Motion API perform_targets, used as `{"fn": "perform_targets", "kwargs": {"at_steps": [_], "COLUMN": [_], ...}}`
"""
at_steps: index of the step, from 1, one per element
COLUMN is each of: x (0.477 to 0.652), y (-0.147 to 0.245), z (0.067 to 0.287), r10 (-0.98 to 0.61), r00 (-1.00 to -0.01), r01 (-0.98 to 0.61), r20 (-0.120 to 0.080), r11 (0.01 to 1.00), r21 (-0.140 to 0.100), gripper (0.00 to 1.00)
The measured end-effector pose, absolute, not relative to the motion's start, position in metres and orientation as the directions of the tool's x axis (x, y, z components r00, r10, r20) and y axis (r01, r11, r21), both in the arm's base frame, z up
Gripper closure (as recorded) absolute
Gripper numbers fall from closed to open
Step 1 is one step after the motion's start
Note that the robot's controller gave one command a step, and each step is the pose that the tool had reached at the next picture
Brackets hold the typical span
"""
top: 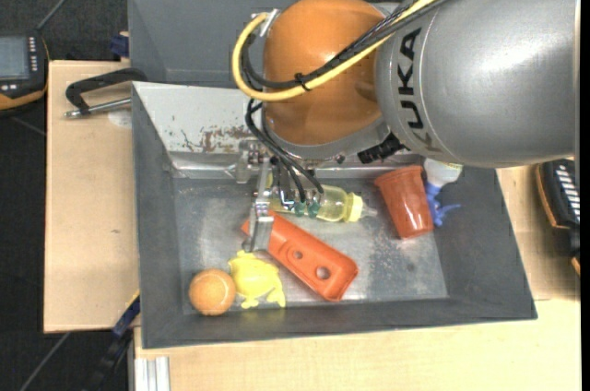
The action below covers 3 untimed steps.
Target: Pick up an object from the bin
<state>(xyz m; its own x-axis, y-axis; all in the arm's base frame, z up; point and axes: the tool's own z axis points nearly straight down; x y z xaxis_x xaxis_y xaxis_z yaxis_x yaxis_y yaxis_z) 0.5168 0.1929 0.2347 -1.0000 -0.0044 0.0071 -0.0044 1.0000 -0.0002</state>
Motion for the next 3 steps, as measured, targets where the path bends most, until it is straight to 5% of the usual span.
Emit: {"fn": "perform_targets", "kwargs": {"at_steps": [1,3], "x": [0.518,0.506], "y": [0.192,0.125], "z": [0.24,0.15], "r10": [-0.001,0.011], "r00": [-1.0,-1.0], "r01": [-0.001,0.011], "r20": [-0.002,-0.003], "r11": [1.0,1.0], "r21": [0.002,0.003], "gripper": [0.0,0.0]}}
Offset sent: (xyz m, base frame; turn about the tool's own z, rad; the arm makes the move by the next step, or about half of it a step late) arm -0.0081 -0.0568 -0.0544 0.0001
